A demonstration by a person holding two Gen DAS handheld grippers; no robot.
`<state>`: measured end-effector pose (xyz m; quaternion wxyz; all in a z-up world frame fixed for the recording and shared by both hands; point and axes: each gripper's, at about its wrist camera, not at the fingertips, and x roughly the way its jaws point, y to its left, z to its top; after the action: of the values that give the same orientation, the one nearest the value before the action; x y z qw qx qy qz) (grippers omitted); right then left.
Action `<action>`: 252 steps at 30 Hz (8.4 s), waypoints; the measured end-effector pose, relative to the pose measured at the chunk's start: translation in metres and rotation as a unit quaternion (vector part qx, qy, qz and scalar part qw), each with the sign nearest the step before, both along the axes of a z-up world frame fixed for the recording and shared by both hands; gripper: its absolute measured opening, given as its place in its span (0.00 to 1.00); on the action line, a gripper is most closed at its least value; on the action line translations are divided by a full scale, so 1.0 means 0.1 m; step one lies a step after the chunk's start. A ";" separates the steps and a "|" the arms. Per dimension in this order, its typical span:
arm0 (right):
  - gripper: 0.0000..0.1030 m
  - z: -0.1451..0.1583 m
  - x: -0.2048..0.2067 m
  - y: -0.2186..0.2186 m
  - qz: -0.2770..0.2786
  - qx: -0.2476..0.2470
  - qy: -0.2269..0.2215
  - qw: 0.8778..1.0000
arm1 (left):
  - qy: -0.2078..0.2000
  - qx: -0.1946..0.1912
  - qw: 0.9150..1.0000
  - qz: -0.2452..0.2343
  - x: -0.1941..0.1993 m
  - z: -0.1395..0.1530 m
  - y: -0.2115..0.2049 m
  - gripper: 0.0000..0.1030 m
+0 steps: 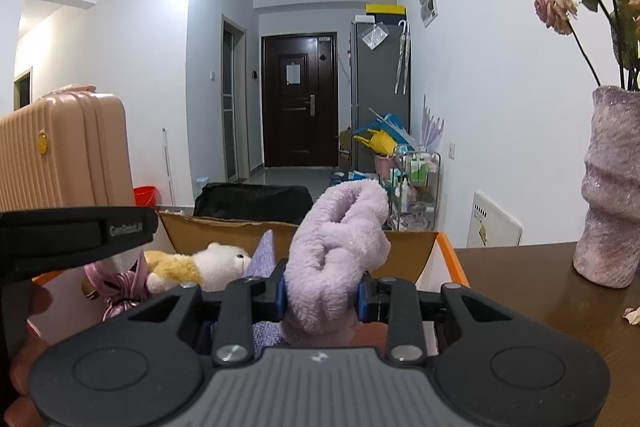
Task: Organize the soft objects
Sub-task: 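Carry the white sponge and lavender sock over the box with both grippers, then open both grippers to drop the sponge and sock into the box, then withdraw both grippers from the box toward the blue pom-pom, then grasp the light blue fluffy pom-pom with the right gripper, then grasp the clear iridescent plastic bag with the left gripper while the right gripper holds the pom-pom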
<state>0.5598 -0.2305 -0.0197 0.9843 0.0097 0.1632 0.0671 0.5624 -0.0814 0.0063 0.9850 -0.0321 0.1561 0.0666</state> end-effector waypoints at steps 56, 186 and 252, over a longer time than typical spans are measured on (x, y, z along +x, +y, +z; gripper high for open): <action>1.00 -0.03 -0.23 0.00 -0.018 -0.011 -0.018 1.000 | -0.014 0.035 0.999 0.027 -0.15 -0.18 -0.05 1.00; 0.77 -0.22 -1.26 -0.97 -0.040 0.016 0.083 0.996 | 0.077 0.011 0.995 -0.054 -1.69 -0.40 0.21 1.00; 0.78 -0.19 -1.26 -1.47 -0.080 0.001 0.037 0.996 | 0.148 0.004 0.987 -0.064 -0.95 -0.56 -0.45 0.44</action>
<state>0.4341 -0.3780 -0.0386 0.9798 0.0263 0.1979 -0.0120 0.4675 -0.1264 -0.0493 0.9533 -0.0083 0.3017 0.0084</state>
